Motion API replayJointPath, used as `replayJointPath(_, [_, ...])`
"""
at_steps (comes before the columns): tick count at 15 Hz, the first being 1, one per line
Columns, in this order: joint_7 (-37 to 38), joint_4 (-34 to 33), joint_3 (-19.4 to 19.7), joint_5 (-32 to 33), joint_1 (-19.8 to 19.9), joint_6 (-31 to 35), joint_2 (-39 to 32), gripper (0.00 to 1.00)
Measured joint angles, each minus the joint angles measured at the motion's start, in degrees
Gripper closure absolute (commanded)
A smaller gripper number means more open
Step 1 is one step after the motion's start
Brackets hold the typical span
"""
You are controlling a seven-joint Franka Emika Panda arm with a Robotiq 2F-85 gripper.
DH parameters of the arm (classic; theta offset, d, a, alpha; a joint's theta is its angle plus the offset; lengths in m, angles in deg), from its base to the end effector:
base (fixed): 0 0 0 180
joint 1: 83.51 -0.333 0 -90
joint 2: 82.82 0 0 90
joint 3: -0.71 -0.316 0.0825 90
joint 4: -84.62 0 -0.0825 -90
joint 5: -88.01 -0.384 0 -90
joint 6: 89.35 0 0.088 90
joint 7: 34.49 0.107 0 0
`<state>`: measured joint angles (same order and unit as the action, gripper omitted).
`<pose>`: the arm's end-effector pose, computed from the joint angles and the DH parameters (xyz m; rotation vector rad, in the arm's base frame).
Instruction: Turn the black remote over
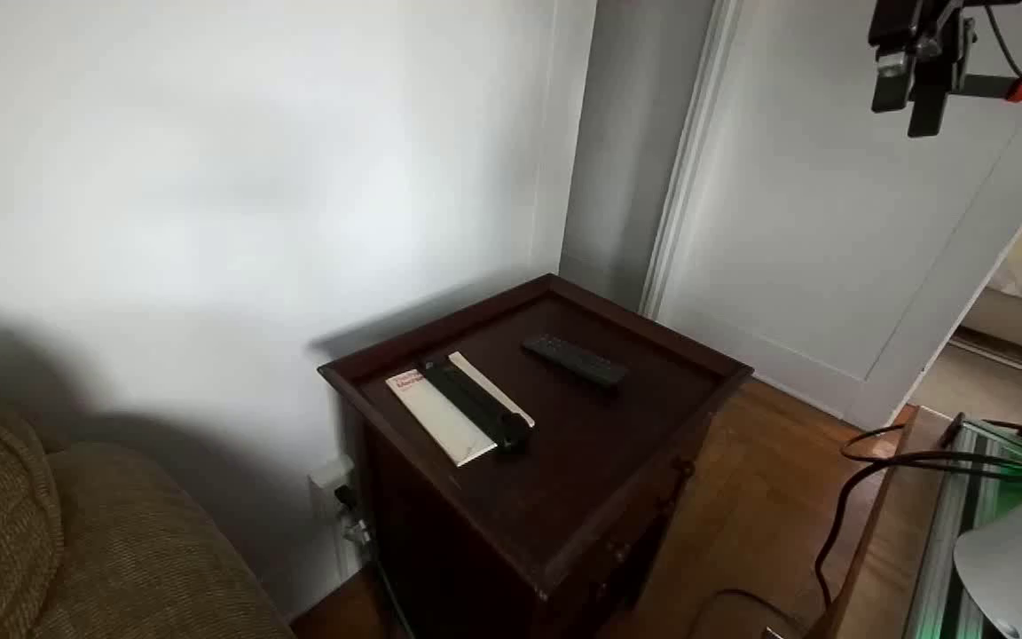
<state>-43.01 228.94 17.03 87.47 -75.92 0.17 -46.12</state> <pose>0.2929 -0.1335 0.4611 -2.8460 0.2672 0.4040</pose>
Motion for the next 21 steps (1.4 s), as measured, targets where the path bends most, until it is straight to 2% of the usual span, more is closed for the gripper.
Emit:
replayJointPath(7, [0.07, -0.11, 0.00, -0.03, 0.13, 0.04, -0.12, 0.00])
replayJointPath(9, [0.19, -1.38, 0.75, -0.71, 0.85, 0.25, -2.16, 0.00])
replayJointPath(11, [-3.22, -3.93, 3.88, -1.65, -0.15, 0.26, -6.99, 0.00])
replayJointPath(14, [-9.88, -8.05, 9.16, -4.13, -4.51, 0.28, -16.59, 0.00])
replayJointPath(16, [-13.49, -11.09, 10.79, -7.29, -7.32, 0.45, -23.25, 0.00])
replayJointPath(18, [-15.99, -14.56, 10.82, -11.45, -9.25, 0.71, -29.88, 0.00])
replayJointPath(21, [-17.61, -20.15, 6.09, -17.76, -7.33, 2.70, -39.47, 0.00])
